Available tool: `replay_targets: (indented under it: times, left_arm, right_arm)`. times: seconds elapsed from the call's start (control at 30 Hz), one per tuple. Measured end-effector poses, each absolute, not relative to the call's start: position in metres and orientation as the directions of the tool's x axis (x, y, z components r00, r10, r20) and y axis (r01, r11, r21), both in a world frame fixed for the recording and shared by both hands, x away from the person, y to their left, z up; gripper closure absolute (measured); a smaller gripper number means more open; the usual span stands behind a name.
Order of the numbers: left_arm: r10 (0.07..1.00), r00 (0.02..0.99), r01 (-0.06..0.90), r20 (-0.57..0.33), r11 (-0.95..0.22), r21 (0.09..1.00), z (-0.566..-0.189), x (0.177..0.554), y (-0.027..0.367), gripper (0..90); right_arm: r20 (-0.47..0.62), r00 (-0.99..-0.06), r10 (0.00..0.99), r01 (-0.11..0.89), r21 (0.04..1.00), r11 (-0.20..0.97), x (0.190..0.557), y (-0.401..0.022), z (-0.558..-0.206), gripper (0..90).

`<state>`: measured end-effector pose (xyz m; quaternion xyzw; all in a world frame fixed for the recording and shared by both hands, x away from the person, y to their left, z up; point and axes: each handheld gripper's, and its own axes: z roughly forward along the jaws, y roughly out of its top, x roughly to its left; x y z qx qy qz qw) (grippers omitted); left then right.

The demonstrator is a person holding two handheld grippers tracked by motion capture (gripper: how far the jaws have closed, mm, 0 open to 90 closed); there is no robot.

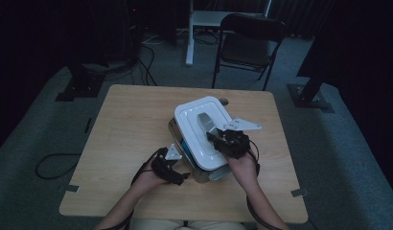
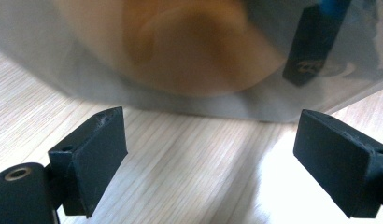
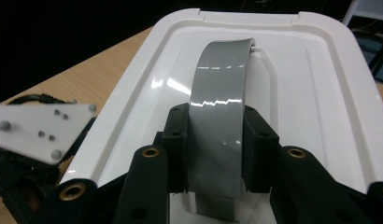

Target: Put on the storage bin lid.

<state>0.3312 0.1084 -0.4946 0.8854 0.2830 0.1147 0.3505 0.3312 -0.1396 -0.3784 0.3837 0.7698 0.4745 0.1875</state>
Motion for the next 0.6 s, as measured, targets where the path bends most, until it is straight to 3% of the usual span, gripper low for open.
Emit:
replay_targets:
  times: [0.6]
  left_arm:
    - [0.617, 0.787, 0.454, -0.006, -0.572, 0.683, -0.496, 0.330, 0.125, 10.4]
  right_arm:
    - [0.100, -0.657, 0.747, 0.478, 0.822, 0.310, 0.344, -0.124, -0.394, 67.5]
